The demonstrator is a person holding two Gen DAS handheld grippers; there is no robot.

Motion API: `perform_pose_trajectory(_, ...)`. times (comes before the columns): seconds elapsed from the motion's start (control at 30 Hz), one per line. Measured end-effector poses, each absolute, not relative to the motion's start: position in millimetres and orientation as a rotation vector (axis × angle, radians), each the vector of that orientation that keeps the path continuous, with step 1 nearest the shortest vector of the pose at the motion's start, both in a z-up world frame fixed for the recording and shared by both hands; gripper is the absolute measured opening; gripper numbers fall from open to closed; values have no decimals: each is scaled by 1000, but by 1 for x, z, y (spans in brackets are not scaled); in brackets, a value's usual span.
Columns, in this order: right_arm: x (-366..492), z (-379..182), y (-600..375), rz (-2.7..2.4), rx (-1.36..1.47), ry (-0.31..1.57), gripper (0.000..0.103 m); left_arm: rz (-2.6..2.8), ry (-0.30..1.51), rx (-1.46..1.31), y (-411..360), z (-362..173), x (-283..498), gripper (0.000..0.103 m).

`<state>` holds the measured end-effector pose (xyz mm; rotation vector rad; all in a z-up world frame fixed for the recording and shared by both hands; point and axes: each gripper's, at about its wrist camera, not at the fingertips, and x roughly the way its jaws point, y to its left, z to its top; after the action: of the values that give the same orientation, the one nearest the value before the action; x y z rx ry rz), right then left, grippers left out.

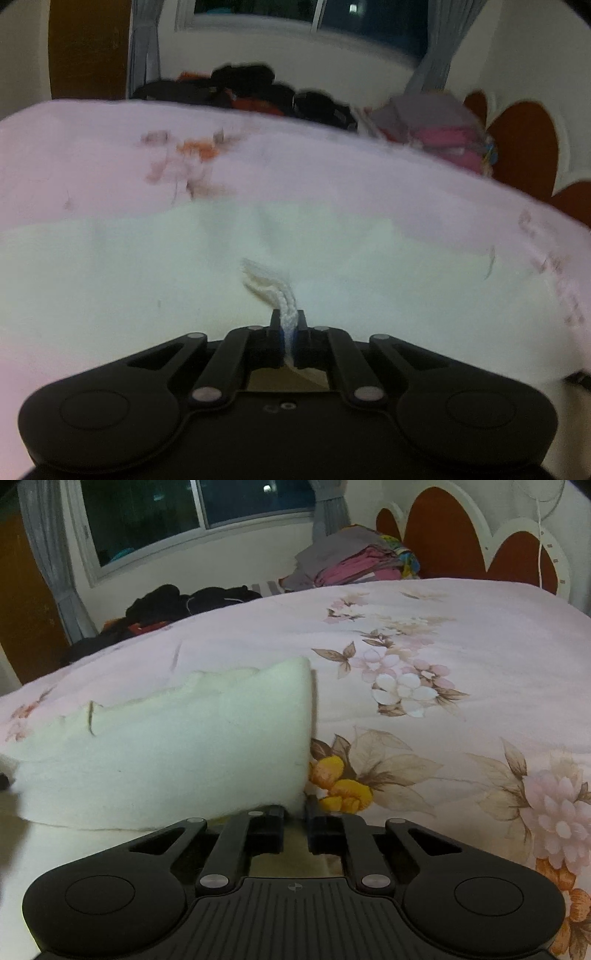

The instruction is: Fold small clothes

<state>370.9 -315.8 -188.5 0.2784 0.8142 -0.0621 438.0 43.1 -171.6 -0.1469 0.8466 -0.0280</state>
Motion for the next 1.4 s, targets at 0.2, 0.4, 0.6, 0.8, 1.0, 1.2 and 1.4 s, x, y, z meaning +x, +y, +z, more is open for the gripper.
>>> perform_pose_trajectory(0.2, 361, -176, -320, -38, 290, 847, 11, -7, 803, -50, 40, -159, 429, 67)
perform_pose_trajectory(0.4, 350, -150, -321, -19, 270, 754, 76, 40, 756, -62, 70, -140, 408, 77)
perform_pose_trajectory(0.6, 406, -177, -323, -31, 306, 830, 50, 89, 775, -104, 96, -133, 390, 77)
perform_pose_trajectory(0.8, 415, -188, -314, -35, 225, 840, 27, 187, 802, -149, 136, -133, 372, 77)
perform_pose_trajectory(1.0, 413, -181, -314, -105, 190, 823, 28, 272, 819, -242, 176, -132, 359, 77)
perform_pose_trajectory(1.2, 410, -156, -277, 9, 182, 765, 28, 333, 834, -338, 211, -132, 350, 77)
perform_pose_trajectory(1.4, 416, -144, -217, 149, 168, 764, 28, 356, 828, -410, 237, -134, 345, 77)
